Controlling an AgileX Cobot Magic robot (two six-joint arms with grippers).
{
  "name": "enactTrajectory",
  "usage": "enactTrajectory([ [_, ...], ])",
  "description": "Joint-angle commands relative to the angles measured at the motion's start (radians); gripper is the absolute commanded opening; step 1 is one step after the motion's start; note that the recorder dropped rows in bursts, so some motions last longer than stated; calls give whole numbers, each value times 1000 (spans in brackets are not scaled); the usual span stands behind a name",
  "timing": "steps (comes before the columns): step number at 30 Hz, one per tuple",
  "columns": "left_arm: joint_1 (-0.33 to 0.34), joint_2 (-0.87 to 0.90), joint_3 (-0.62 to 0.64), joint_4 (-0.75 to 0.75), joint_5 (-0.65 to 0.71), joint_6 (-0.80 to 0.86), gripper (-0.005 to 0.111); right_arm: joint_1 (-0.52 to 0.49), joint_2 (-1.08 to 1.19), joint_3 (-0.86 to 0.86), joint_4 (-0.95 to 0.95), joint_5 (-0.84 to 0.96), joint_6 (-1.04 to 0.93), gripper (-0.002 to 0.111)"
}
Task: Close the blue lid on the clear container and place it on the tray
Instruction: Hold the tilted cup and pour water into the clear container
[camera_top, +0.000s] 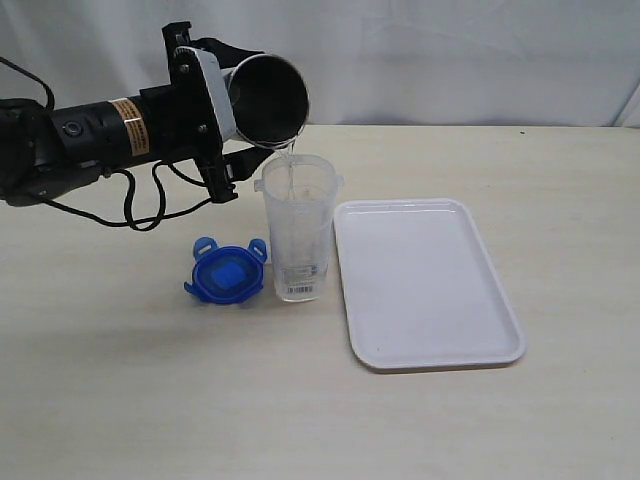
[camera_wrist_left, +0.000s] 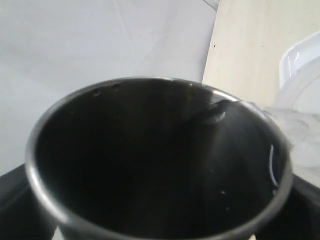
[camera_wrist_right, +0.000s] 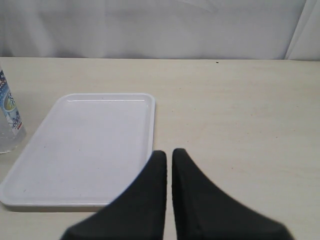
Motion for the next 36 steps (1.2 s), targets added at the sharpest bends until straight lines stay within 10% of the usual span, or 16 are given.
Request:
enactTrajectory([
  [1, -4, -21, -19, -31, -47, 18, 0, -7, -5, 2, 0, 2, -5, 5],
  [36, -4, -21, -19, -5, -45, -52, 0, -7, -5, 2, 0, 2, -5, 5],
])
